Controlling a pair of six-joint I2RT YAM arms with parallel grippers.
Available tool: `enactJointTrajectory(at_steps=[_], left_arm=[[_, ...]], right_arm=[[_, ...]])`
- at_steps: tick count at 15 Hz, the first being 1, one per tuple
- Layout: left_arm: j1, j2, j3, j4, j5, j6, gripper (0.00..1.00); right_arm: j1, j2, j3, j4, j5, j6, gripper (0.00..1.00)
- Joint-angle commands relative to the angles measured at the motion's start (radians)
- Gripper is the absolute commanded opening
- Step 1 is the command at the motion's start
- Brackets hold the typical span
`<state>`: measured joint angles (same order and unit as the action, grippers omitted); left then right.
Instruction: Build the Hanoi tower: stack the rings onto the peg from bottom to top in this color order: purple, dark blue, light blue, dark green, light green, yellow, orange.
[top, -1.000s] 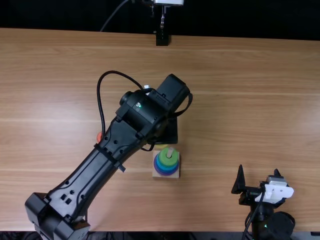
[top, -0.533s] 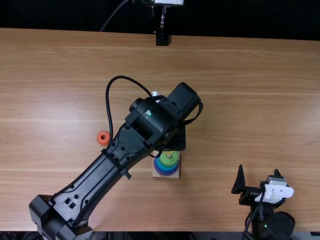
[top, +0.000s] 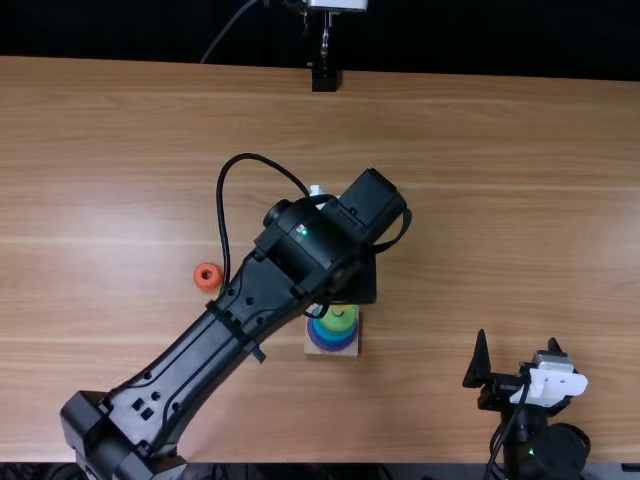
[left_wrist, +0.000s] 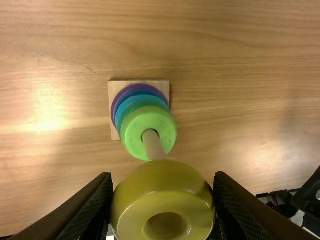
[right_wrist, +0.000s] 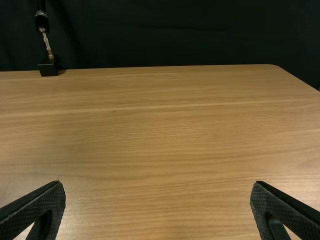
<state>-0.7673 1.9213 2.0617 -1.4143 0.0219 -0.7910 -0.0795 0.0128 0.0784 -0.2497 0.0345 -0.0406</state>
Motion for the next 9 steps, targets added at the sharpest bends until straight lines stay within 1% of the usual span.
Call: enactJointTrajectory(at_steps=[1, 9], left_arm=[[-0.015, -0.018, 0.032, 0.001, -0.011, -0.019, 0.00], [-0.015, -0.005, -0.006, -0.003, -0.013, -0.017, 0.00]], right_arm=[[-0.009, -0.013, -0.062, -0.064, 0.015, 0.000, 1.00], [-0.009, -0.013, -0.062, -0.066, 0.015, 0.000, 1.00]])
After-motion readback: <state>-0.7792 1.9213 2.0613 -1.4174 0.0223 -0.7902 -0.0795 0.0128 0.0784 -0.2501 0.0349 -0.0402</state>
